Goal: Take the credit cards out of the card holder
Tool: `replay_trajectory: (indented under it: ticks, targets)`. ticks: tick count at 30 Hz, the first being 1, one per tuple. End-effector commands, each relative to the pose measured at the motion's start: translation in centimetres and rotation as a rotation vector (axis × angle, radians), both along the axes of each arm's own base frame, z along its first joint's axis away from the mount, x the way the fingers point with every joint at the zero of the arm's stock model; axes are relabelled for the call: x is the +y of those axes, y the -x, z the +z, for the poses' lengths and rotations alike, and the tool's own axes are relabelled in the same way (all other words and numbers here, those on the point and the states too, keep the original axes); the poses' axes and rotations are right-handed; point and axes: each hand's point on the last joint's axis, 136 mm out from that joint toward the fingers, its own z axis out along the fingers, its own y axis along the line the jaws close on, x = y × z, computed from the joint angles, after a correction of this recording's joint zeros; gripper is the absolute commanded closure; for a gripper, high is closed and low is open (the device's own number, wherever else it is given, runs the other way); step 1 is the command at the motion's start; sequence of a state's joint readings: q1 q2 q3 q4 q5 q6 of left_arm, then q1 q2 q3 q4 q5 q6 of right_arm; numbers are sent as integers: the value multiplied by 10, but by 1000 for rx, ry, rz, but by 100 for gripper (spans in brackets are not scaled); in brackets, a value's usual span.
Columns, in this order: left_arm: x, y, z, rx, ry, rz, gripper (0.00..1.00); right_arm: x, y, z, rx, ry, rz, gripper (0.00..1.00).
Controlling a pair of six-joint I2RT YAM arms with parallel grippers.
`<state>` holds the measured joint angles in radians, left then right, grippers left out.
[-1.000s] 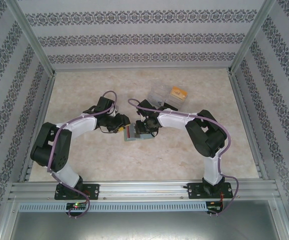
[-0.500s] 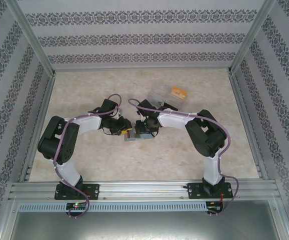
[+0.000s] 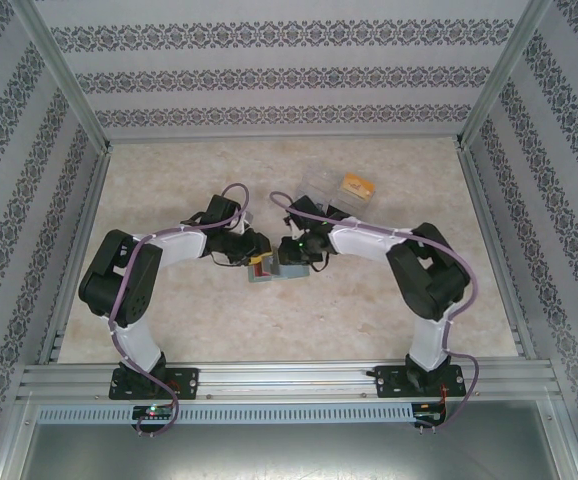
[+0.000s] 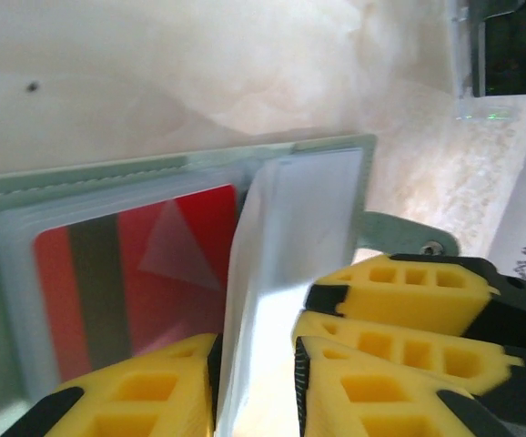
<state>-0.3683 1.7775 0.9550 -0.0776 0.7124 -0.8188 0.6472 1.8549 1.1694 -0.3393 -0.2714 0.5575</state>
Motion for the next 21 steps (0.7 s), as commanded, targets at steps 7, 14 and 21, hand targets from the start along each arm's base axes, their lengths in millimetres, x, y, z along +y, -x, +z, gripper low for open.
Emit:
replay_trajectory:
  ticks: [7, 14, 21]
  targets:
    - [-59, -11, 35, -90, 174, -83, 57, -38, -4, 59, -170, -80, -120, 71]
    - [-48, -16, 32, -107, 72, -33, 51, -40, 2, 63, -180, -89, -103, 71]
    - [-8, -13, 22, -117, -93, 56, 57, -22, 4, 43, -127, -50, -63, 78]
